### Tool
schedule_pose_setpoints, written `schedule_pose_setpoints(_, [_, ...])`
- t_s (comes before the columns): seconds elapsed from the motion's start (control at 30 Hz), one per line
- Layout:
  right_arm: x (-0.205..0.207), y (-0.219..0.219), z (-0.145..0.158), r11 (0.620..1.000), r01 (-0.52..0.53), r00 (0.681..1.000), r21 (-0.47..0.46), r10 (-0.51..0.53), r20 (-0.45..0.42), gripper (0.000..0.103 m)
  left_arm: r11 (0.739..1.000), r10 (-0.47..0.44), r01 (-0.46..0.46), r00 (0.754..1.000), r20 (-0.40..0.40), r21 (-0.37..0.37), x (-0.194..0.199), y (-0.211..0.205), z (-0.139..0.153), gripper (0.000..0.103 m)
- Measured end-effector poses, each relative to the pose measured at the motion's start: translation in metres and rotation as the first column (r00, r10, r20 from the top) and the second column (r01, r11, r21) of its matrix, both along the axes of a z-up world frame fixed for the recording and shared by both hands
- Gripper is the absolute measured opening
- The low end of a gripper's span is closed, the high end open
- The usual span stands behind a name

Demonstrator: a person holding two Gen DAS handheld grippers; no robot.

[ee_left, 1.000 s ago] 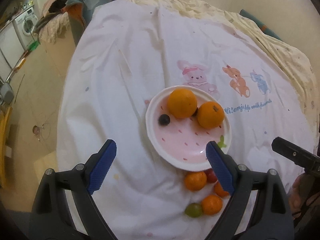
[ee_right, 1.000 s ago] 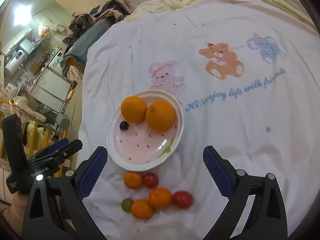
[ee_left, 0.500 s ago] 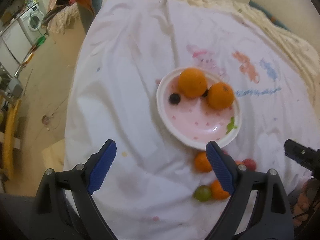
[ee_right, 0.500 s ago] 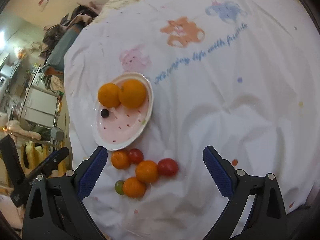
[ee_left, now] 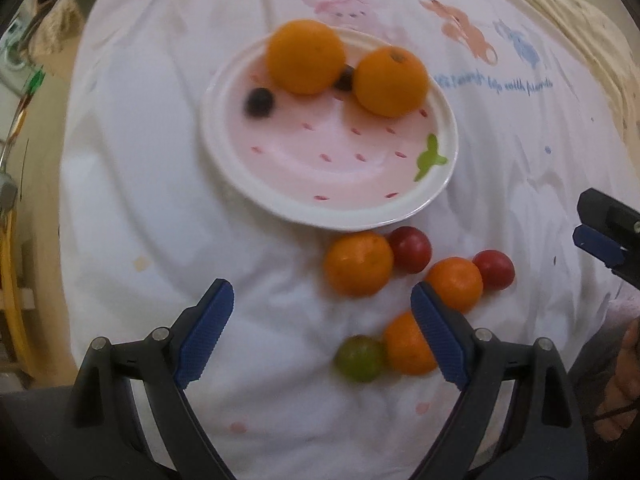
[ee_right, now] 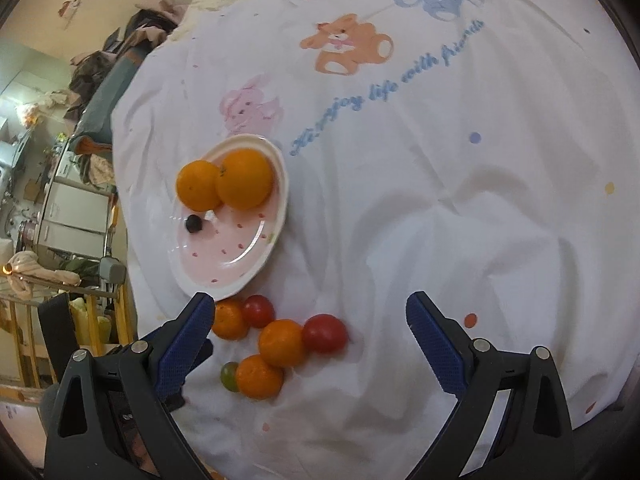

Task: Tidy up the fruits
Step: 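Withdraw both tools from the plate toward the remaining fruits, then grasp a mandarin with the left tool while the right tool grasps another mandarin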

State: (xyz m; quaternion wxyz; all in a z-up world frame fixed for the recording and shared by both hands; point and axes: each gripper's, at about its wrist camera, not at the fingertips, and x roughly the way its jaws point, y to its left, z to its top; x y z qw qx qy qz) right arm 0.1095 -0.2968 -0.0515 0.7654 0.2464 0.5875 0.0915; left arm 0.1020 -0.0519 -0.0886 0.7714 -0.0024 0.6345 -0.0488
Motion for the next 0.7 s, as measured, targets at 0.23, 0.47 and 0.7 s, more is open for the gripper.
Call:
schedule_pose_setpoints(0.23, [0.002,-0.005,-0.002,1.0,0.007,1.0,0.01,-0.007,-0.008,0.099,0.993,-0.087,0.087,0.996,-0.006,0.084,0.008,-0.028,-0.017,0.064])
schedule_pose_setpoints(0.47, [0.004,-0.001,0.0,1.0,-0.01,1.0,-0.028,0.011,0.008,0.099,0.992,-0.126,0.126,0.992,0.002,0.031,0.001,-0.032,-0.006,0.035])
schedule_pose_setpoints(0.7, [0.004,0.004,-0.003,0.999,-0.03,1.0,-0.041,0.03,0.0,0.099,0.997,-0.067,0.071,0.994,0.087,-0.038,-0.018,0.004,0.037,0.035])
